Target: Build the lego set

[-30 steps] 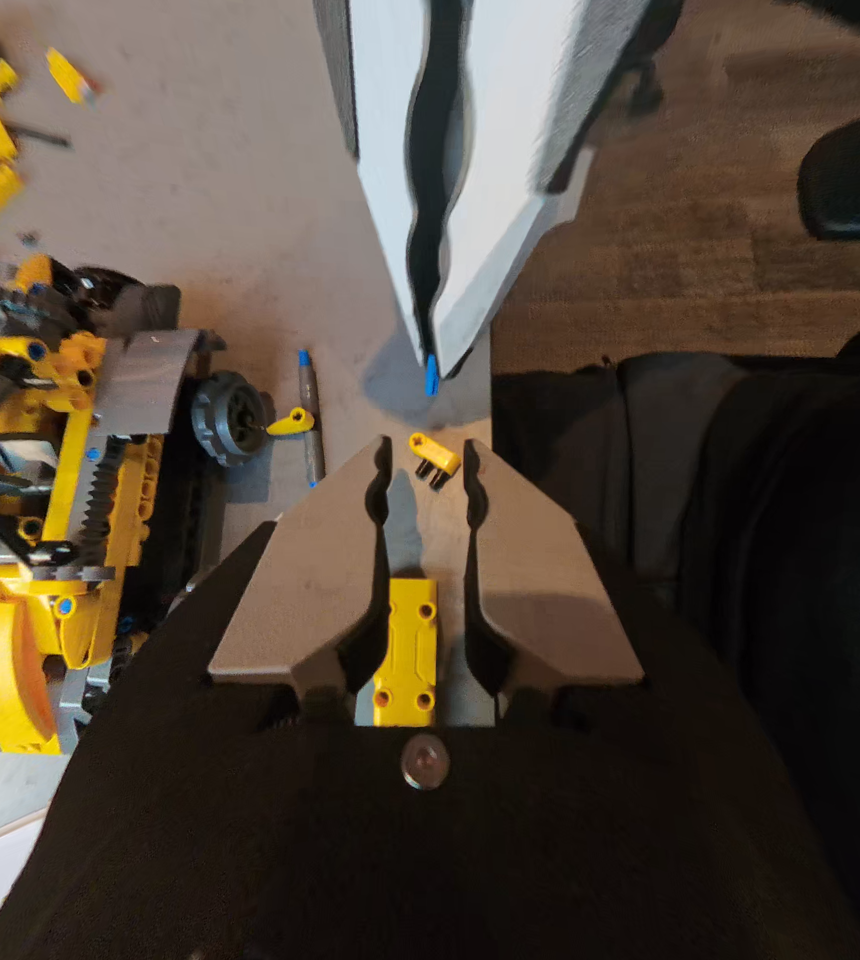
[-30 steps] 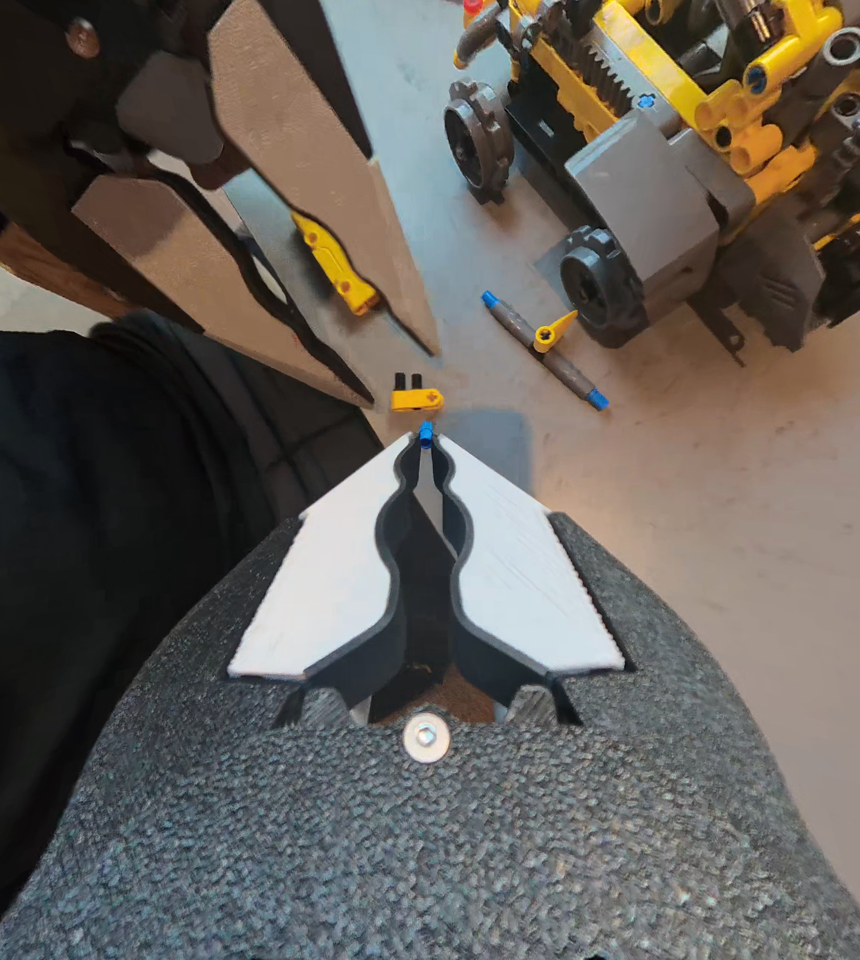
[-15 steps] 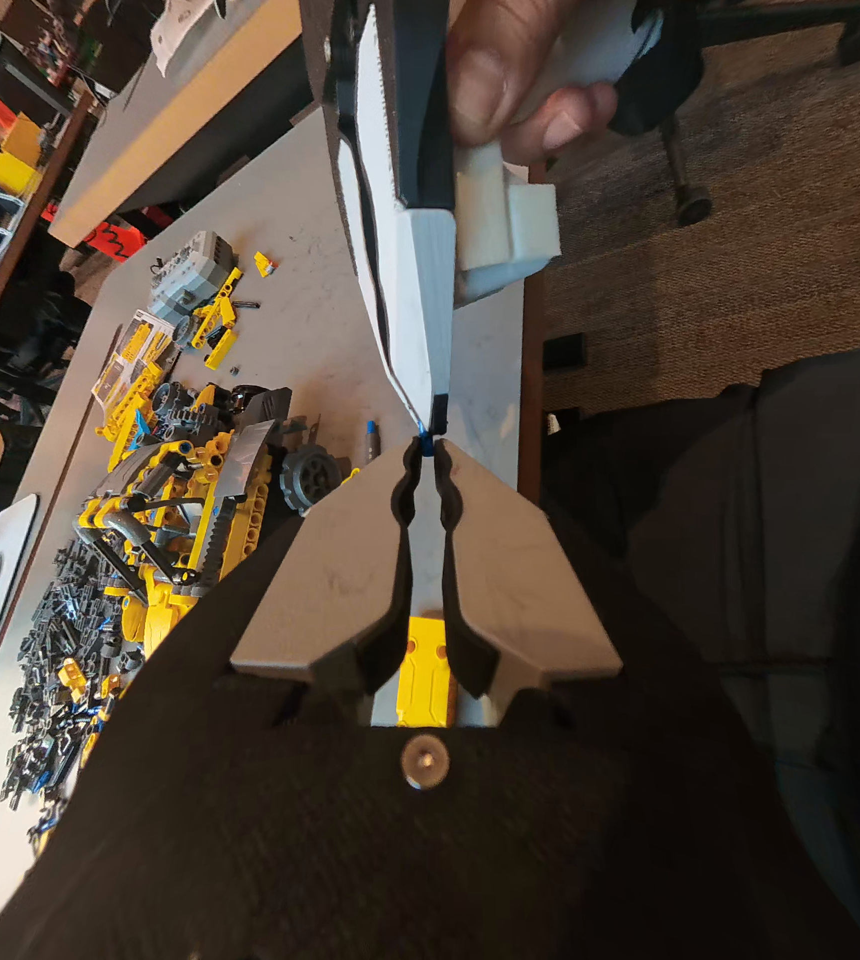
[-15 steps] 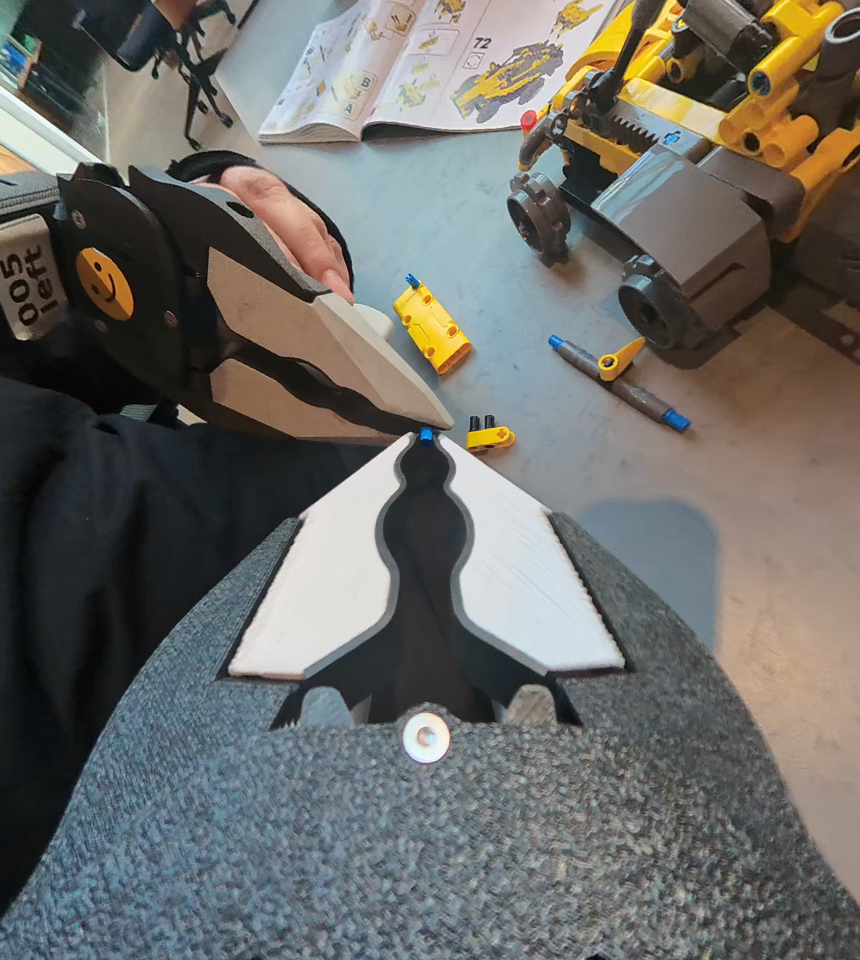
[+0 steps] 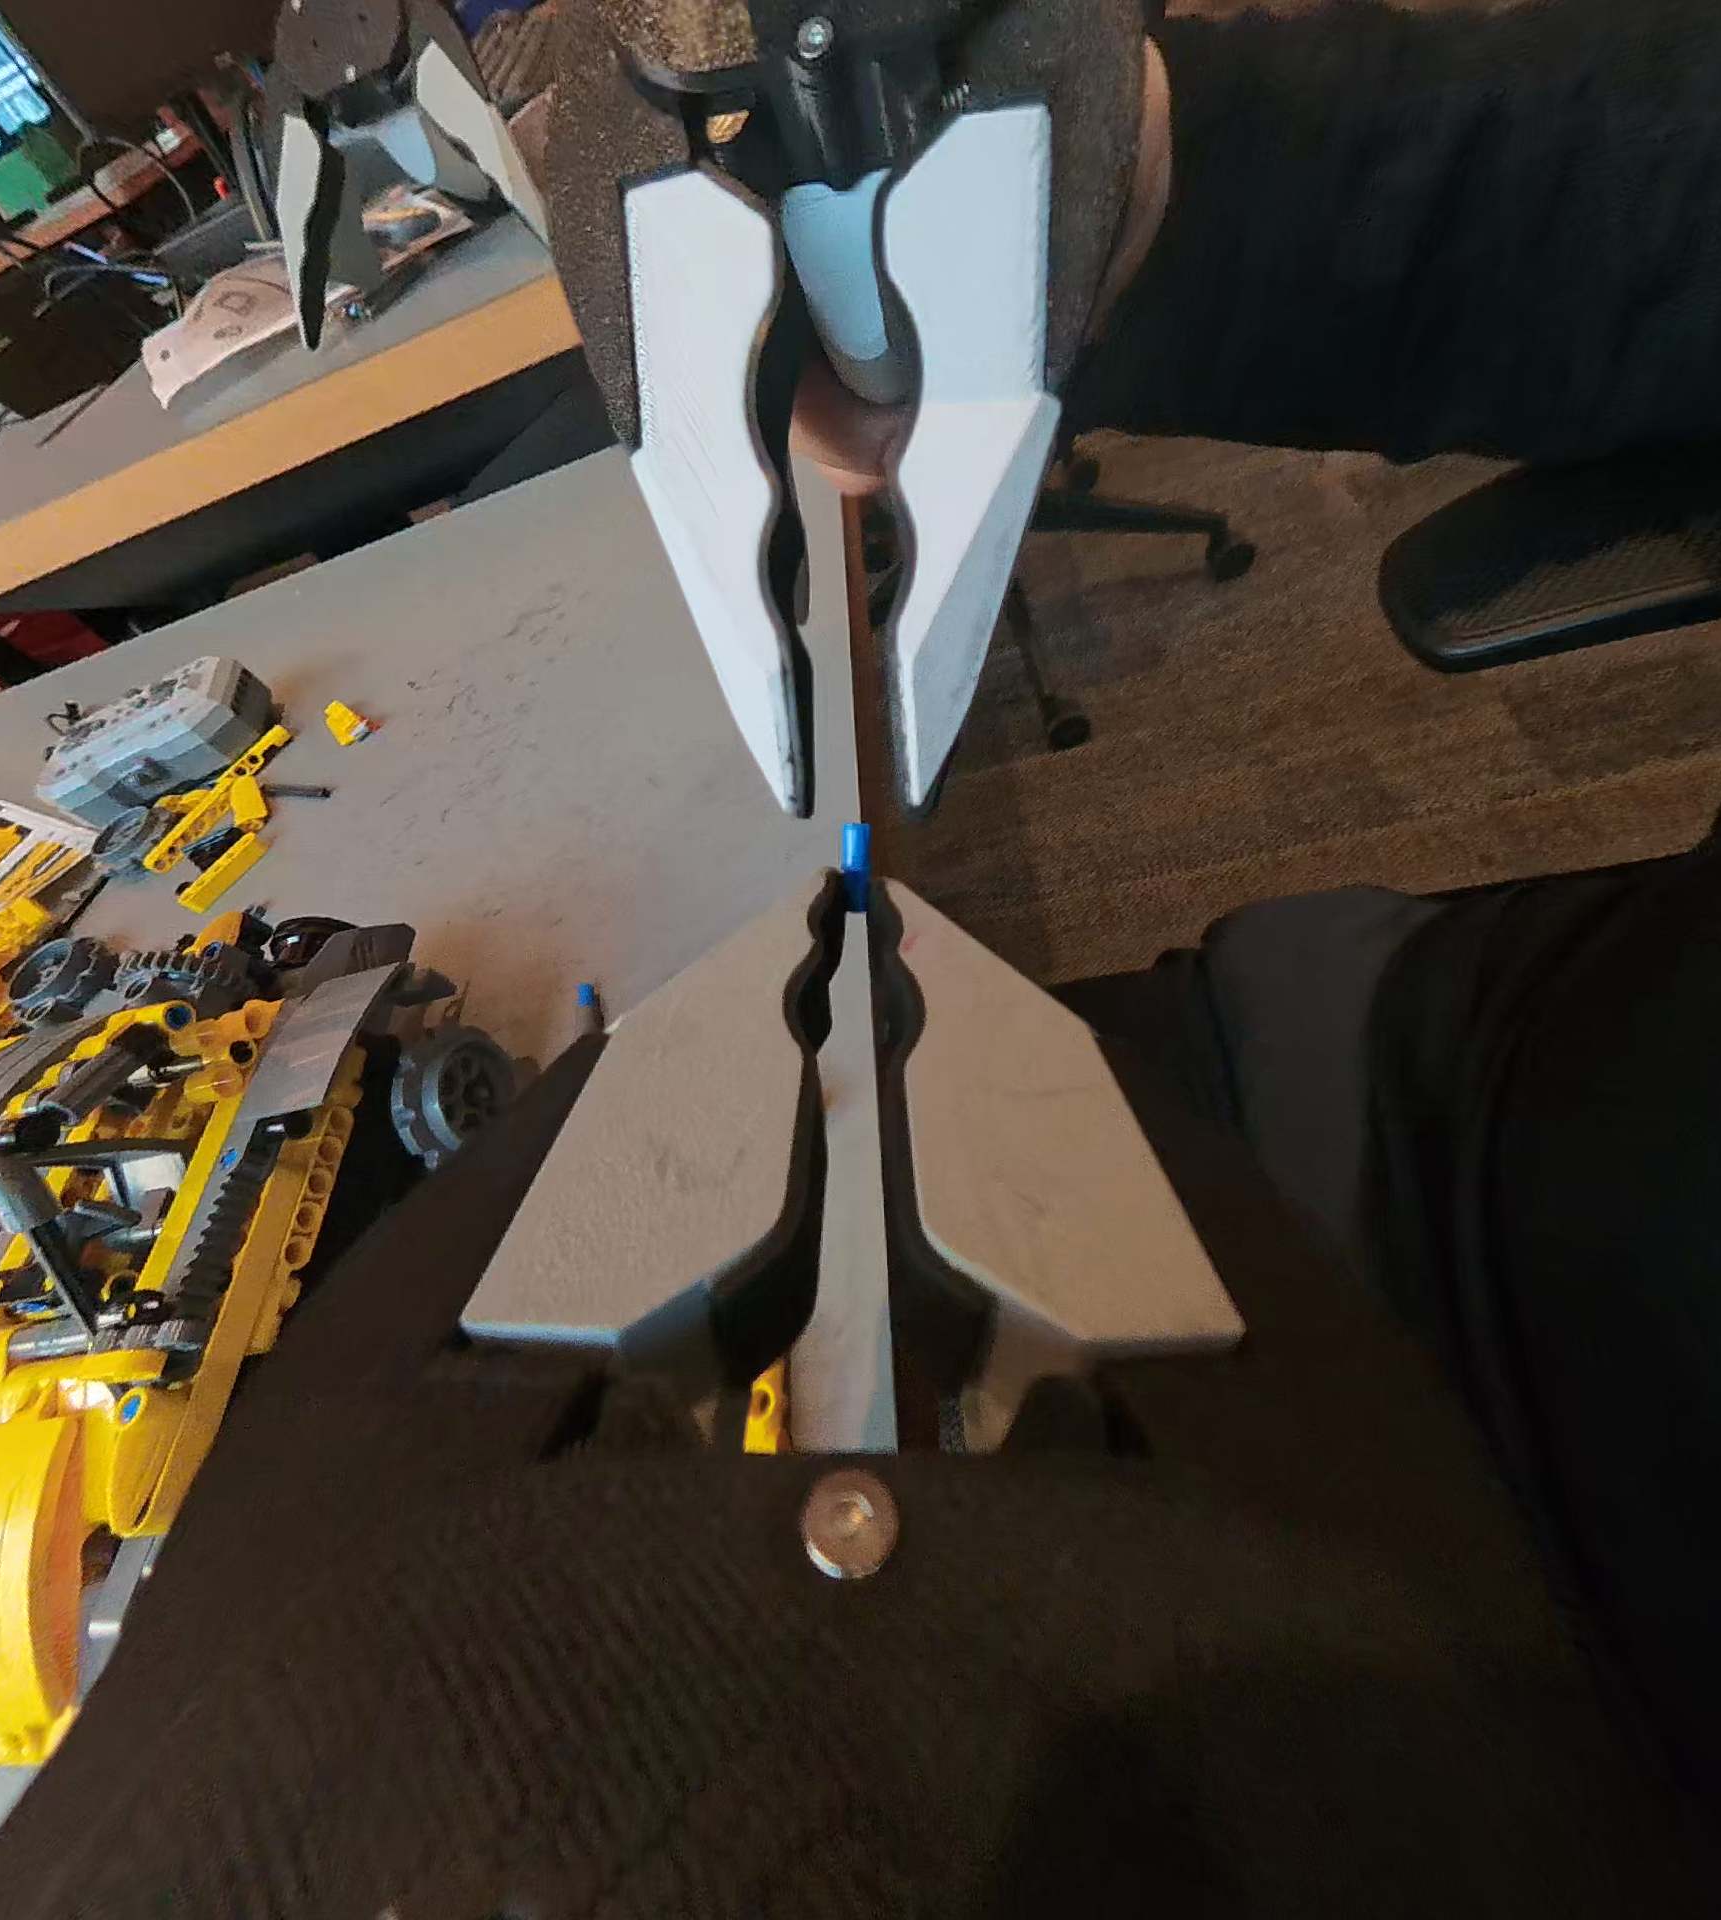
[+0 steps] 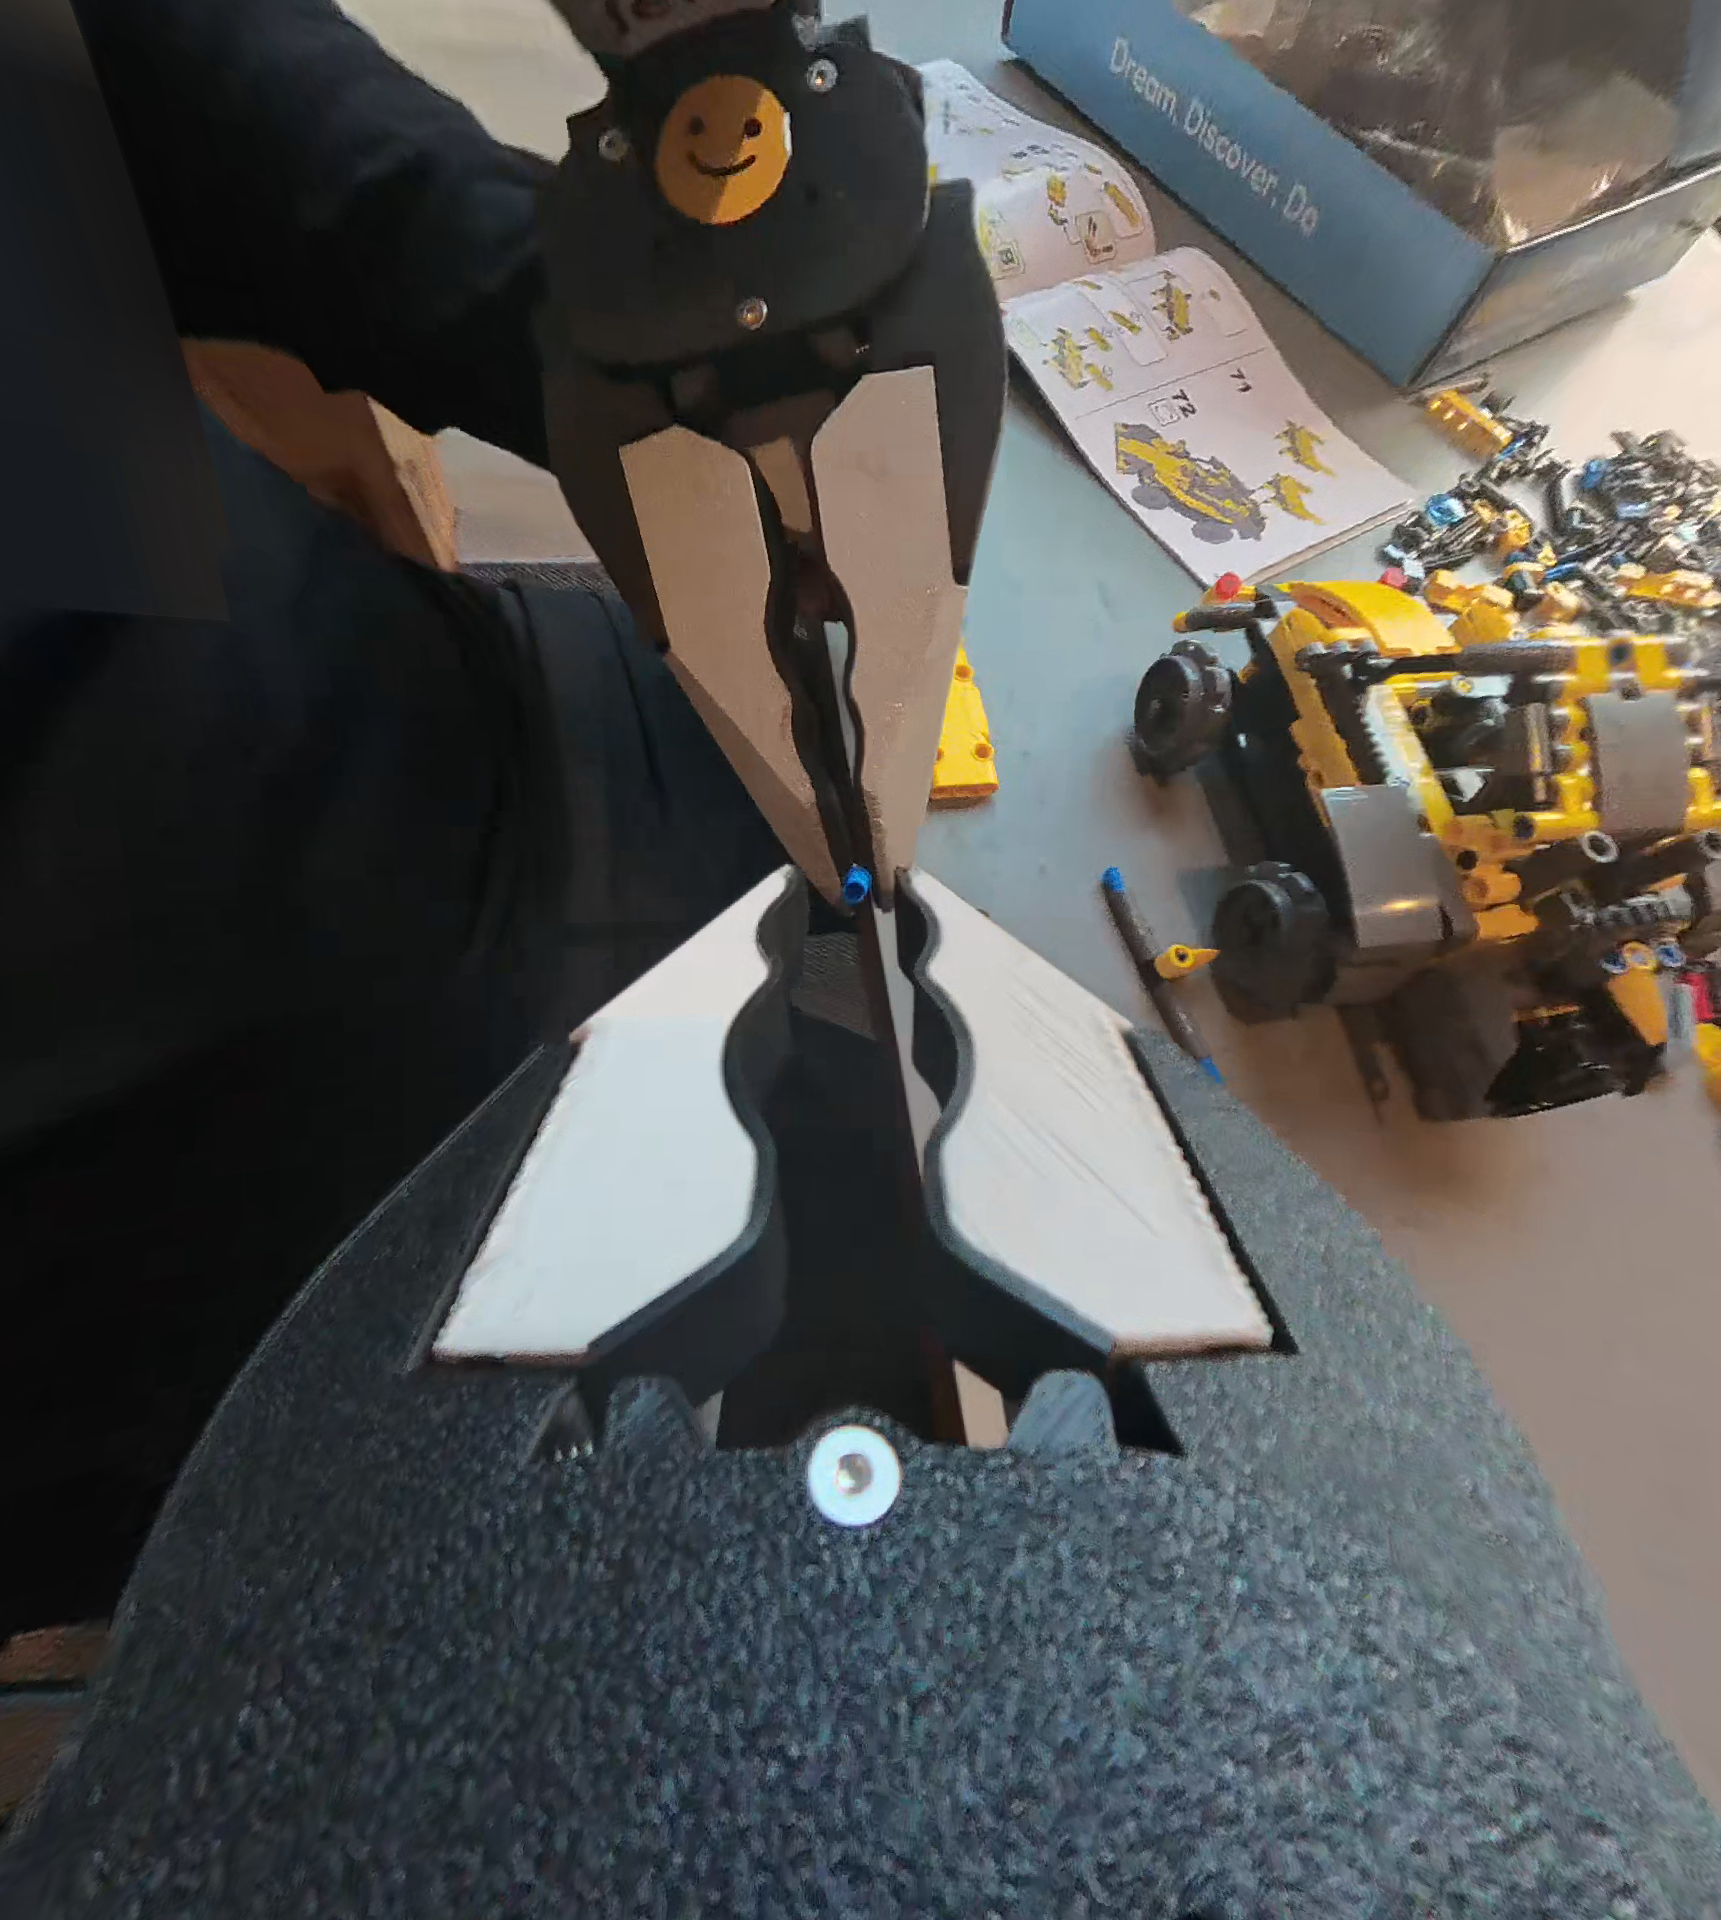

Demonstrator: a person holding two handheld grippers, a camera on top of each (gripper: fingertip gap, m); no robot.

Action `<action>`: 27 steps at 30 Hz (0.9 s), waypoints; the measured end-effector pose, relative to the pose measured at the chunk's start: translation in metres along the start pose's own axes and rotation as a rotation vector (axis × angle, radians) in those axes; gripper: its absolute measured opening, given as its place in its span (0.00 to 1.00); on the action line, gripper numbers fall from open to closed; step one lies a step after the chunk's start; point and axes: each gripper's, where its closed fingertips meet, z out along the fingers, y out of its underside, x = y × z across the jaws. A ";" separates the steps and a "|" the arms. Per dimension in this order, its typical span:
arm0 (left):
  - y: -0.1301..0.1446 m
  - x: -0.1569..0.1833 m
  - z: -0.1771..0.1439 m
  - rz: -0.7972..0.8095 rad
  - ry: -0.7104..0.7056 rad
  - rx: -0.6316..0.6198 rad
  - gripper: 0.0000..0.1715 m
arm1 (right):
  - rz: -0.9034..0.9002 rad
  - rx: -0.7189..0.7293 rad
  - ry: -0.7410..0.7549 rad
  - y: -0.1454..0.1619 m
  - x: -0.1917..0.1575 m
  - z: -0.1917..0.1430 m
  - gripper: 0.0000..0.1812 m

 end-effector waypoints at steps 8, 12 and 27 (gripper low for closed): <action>-0.009 0.005 -0.003 -0.011 0.033 0.055 0.00 | -0.102 -0.016 0.035 -0.002 -0.005 0.001 0.04; -0.010 0.008 -0.004 -0.029 0.061 0.064 0.00 | -0.137 -0.030 0.040 -0.001 -0.008 0.001 0.03; 0.070 -0.015 0.004 -0.341 -0.041 -0.350 0.19 | 0.200 -0.164 0.114 0.042 0.032 0.027 0.02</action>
